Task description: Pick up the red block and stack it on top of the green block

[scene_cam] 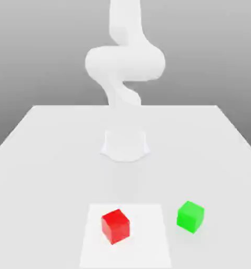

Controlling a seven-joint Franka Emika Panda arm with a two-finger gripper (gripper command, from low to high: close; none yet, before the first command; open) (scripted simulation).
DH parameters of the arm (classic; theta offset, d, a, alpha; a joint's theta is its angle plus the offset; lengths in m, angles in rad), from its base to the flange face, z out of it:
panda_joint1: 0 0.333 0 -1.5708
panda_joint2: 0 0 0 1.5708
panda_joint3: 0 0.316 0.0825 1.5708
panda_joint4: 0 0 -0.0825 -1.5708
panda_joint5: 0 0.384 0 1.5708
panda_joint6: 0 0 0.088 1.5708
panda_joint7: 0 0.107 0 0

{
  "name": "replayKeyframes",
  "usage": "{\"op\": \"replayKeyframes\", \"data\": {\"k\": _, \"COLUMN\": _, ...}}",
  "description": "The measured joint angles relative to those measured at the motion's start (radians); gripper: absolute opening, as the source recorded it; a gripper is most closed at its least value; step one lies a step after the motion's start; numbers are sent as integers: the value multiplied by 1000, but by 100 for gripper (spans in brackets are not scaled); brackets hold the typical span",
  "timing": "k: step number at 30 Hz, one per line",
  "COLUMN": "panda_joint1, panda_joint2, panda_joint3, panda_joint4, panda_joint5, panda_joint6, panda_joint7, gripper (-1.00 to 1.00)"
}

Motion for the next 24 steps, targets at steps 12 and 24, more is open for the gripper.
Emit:
{"op": "replayKeyframes", "data": {"k": 12, "panda_joint1": -216, "panda_joint2": 454, "panda_joint3": 169, "panda_joint4": -203, "panda_joint5": -121, "panda_joint6": 230, "panda_joint7": 564, "gripper": 0}}
{"op": "replayKeyframes", "data": {"k": 24, "panda_joint1": -240, "panda_joint2": 836, "panda_joint3": 170, "panda_joint4": -348, "panda_joint5": -64, "panda_joint6": 473, "panda_joint7": 889, "gripper": 0}}
